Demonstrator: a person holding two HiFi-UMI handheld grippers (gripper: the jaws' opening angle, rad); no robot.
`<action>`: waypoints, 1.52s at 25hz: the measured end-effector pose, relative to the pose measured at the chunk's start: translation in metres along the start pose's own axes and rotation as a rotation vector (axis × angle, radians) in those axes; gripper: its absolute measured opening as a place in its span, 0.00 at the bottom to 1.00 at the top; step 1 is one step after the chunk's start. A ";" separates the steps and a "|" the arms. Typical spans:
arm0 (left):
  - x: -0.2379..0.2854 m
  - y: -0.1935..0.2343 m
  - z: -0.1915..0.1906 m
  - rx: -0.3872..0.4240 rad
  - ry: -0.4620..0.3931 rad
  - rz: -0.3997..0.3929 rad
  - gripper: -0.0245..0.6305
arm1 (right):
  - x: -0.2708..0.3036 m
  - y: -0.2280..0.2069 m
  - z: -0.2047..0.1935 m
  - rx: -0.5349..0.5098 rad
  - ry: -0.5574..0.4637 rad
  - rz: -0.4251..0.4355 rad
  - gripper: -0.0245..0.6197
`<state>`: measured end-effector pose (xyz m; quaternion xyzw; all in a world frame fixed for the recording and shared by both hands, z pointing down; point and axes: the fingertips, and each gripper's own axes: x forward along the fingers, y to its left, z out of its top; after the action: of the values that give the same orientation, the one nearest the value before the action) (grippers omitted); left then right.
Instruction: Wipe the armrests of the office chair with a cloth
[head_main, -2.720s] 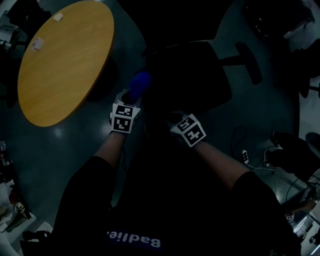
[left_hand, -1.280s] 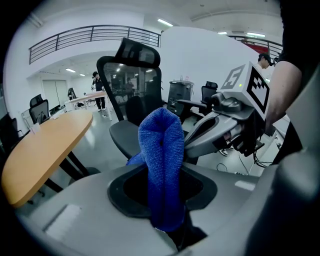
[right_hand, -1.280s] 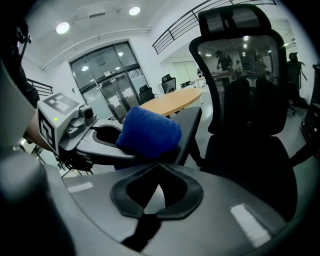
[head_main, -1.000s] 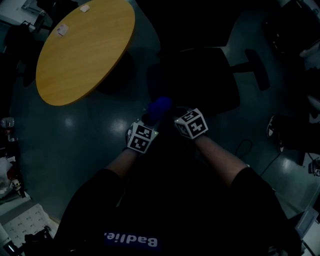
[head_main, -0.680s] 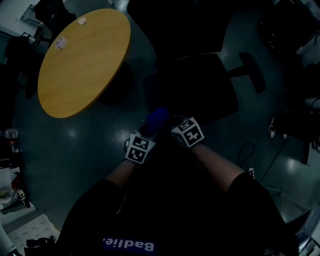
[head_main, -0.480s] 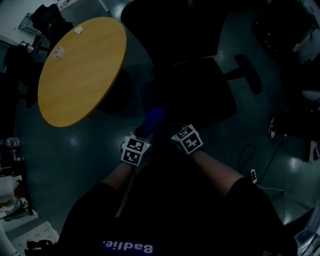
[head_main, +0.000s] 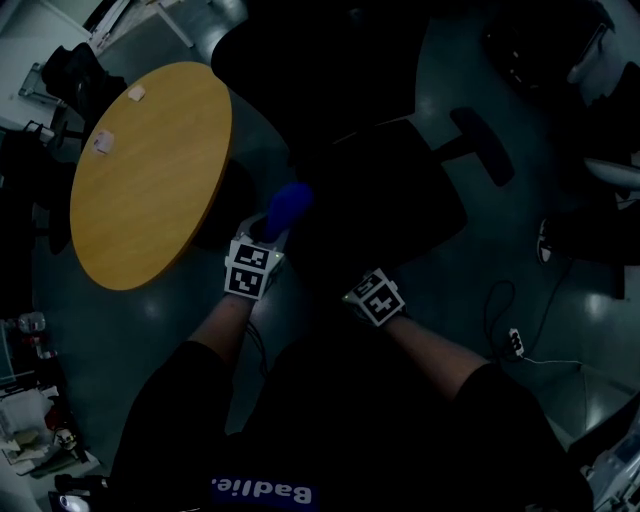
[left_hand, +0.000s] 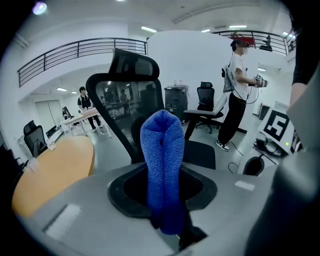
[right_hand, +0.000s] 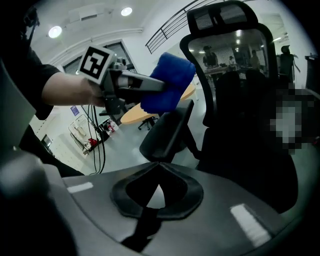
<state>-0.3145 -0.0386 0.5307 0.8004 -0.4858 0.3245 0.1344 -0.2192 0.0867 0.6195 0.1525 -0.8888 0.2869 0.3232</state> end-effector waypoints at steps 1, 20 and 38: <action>0.006 0.009 0.006 0.008 -0.003 0.004 0.24 | 0.001 0.000 0.000 0.001 0.003 0.002 0.05; 0.092 0.055 0.007 0.068 0.026 -0.049 0.24 | 0.013 -0.003 -0.002 0.056 0.038 -0.029 0.05; 0.075 0.021 -0.001 0.036 0.002 -0.048 0.24 | 0.014 -0.003 -0.002 0.060 0.026 -0.052 0.05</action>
<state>-0.3093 -0.1000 0.5784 0.8138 -0.4604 0.3307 0.1281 -0.2276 0.0841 0.6311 0.1812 -0.8713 0.3069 0.3373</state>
